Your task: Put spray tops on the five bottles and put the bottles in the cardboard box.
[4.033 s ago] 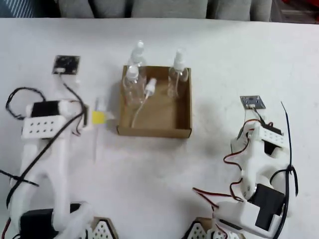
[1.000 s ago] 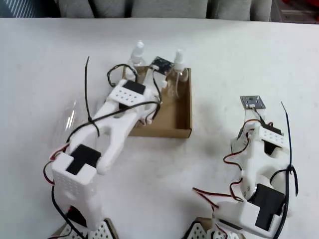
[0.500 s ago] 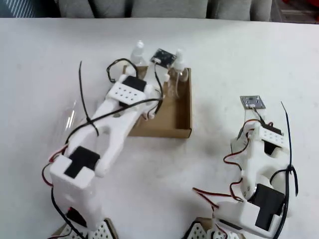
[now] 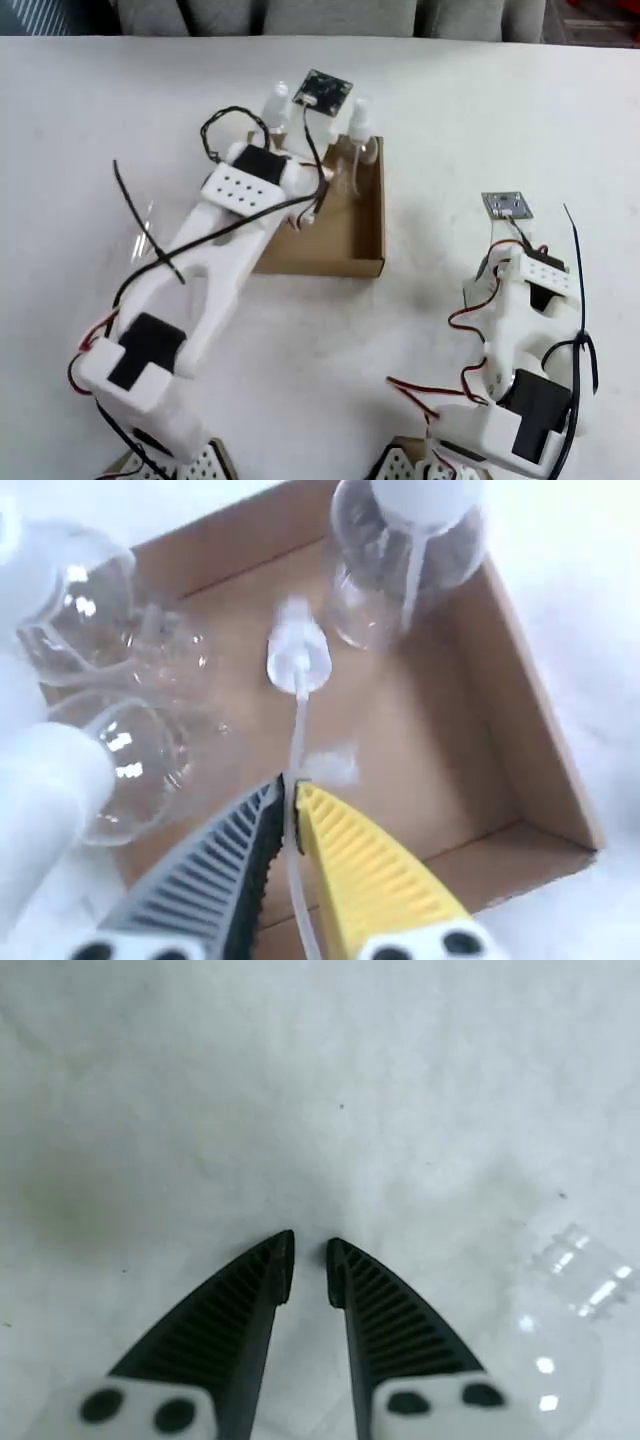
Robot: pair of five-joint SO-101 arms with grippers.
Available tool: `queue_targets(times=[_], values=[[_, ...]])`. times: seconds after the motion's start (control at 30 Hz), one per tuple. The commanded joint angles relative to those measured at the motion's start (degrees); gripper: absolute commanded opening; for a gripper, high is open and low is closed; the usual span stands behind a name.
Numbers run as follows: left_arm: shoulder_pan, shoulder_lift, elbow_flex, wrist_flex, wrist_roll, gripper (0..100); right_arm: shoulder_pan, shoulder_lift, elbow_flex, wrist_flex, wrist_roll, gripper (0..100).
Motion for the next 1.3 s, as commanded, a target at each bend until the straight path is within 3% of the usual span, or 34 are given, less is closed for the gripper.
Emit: queue_targets(times=[0.0,0.53,0.8,0.97,1.27], values=[[1.45,-6.29,-3.25,0.00,2.99,2,-1.10,0.13,0.00,-1.10,-0.18,3.5],[1.63,-17.80,-3.34,0.53,4.66,2,-1.19,0.13,0.00,-1.10,-0.18,3.7],[-0.57,-29.49,-3.69,9.41,4.31,2,-1.19,0.13,0.00,-1.10,-0.26,3.8],[-8.22,-35.82,-3.25,17.49,3.96,2,-1.19,0.13,0.00,-1.10,-0.26,3.8],[-30.73,-42.86,-2.73,28.04,-7.82,2,-1.19,0.13,0.00,-1.10,-0.26,3.6]])
